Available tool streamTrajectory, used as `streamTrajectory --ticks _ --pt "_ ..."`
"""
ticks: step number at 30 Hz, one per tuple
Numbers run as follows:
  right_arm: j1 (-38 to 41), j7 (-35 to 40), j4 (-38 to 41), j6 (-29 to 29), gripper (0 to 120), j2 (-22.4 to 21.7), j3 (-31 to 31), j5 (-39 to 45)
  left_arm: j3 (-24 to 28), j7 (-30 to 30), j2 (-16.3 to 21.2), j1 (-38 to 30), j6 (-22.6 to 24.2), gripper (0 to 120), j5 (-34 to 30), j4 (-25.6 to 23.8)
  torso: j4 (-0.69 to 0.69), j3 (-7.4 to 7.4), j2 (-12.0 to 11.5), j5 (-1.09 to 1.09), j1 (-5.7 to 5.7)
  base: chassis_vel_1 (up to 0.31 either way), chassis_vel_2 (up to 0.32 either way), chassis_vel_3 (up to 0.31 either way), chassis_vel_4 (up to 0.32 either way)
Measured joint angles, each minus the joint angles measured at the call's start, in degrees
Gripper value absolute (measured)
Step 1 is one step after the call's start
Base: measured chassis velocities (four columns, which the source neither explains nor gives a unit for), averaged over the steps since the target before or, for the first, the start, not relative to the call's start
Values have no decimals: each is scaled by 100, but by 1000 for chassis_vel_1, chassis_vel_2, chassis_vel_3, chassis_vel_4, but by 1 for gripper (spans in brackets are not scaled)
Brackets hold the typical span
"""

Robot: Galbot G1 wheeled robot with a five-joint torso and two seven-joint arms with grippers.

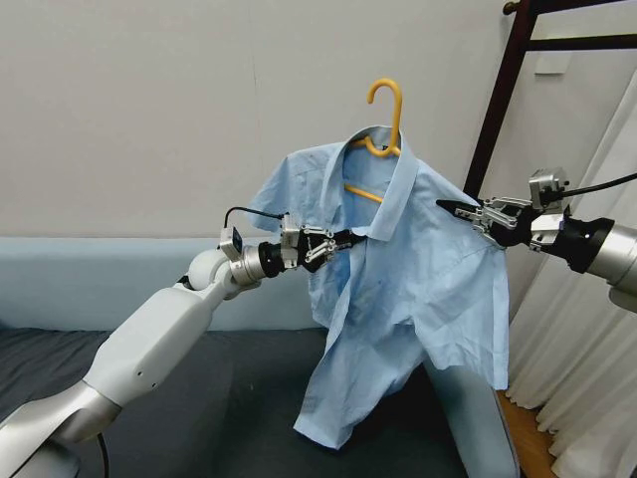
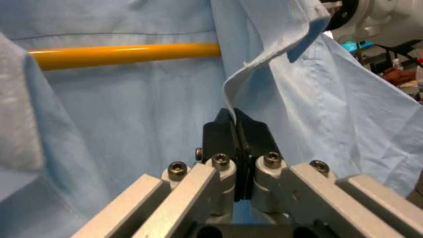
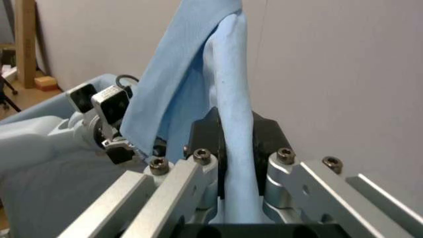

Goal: Pick up the clothes from the sofa and hang them on the clothes hanger.

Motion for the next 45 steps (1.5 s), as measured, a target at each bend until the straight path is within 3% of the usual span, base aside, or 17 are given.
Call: streamTrajectory --ticks 7,17,22,25,28,35,41,45 --pt "-233 -103 54 8 7 -46 199 22 -10 -84 -78 40 29 0 -220 -100 2 0 0 0 0 0 0 0 0" --pt "-251 -185 30 47 7 -82 243 30 -166 61 119 182 4 0 31 -194 2 1 0 -1 0 0 0 0 0" --pt "-453 -143 59 49 7 -99 409 57 -263 -197 178 349 -44 0 87 -261 2 1 0 -1 0 0 0 0 0" --pt "-969 -58 113 44 7 -130 779 32 -253 -803 323 537 -192 0 -62 -494 0 0 0 1 0 0 0 0 0" --pt "-1126 109 170 24 7 -130 873 22 -173 -998 465 763 -251 0 -98 -689 1 0 0 1 0 0 0 0 0" --pt "-1516 797 352 -151 7 -201 1368 176 -385 -1102 754 1346 -352 22 83 -910 0 0 0 0 0 0 0 0 0" --pt "-1683 1594 554 -472 7 -279 1821 495 -848 -1091 1131 2012 -412 43 114 -1253 3 0 0 -1 0 0 0 0 0" --pt "-1681 2565 801 -862 7 -341 2106 900 -1420 -1012 1399 2793 -471 60 149 -1601 2 -1 0 0 -1 0 0 0 0"
